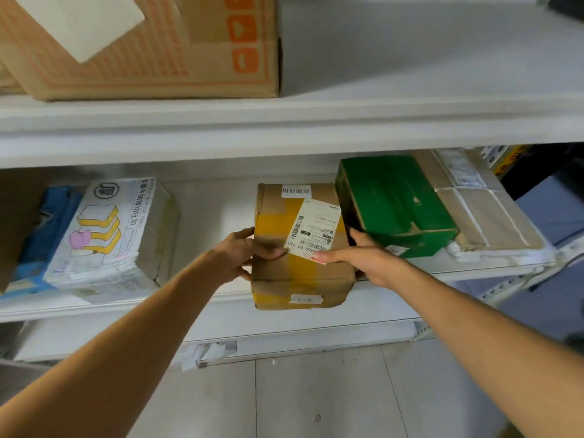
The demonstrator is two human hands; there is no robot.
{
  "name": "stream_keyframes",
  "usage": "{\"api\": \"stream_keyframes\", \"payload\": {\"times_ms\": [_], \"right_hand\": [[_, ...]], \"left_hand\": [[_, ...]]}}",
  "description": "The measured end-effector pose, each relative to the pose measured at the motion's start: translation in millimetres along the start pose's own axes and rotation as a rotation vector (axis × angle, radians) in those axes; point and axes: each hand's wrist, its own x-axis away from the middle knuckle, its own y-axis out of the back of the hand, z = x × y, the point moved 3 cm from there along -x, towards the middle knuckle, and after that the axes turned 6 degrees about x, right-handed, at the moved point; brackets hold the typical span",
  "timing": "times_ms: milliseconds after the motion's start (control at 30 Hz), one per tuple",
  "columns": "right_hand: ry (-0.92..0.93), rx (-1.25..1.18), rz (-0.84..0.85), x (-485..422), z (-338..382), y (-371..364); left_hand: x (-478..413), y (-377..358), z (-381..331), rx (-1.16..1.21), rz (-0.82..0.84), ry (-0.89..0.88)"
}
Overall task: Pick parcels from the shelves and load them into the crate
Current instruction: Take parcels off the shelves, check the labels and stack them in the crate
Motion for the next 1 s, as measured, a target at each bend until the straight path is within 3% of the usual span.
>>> {"api": "stream_keyframes", "payload": {"times_ms": [167, 500, 1000], "right_hand": [[0.016, -0.071, -0.035, 14.2, -14.8, -5.1], [0.153, -0.132, -0.139, 79.1, -24.2, -21.7], [0.04, -0.225, -0.525, 228.5, -76.3, -19.3]], "left_hand": [[11.0, -6.0, 11.8, 0.055, -0.058, -0.051], [72.9, -16.9, 24.9, 0.174, 0.016, -0.17], [126.8, -91.1, 50.0, 0.049, 0.366, -0.059]]}}
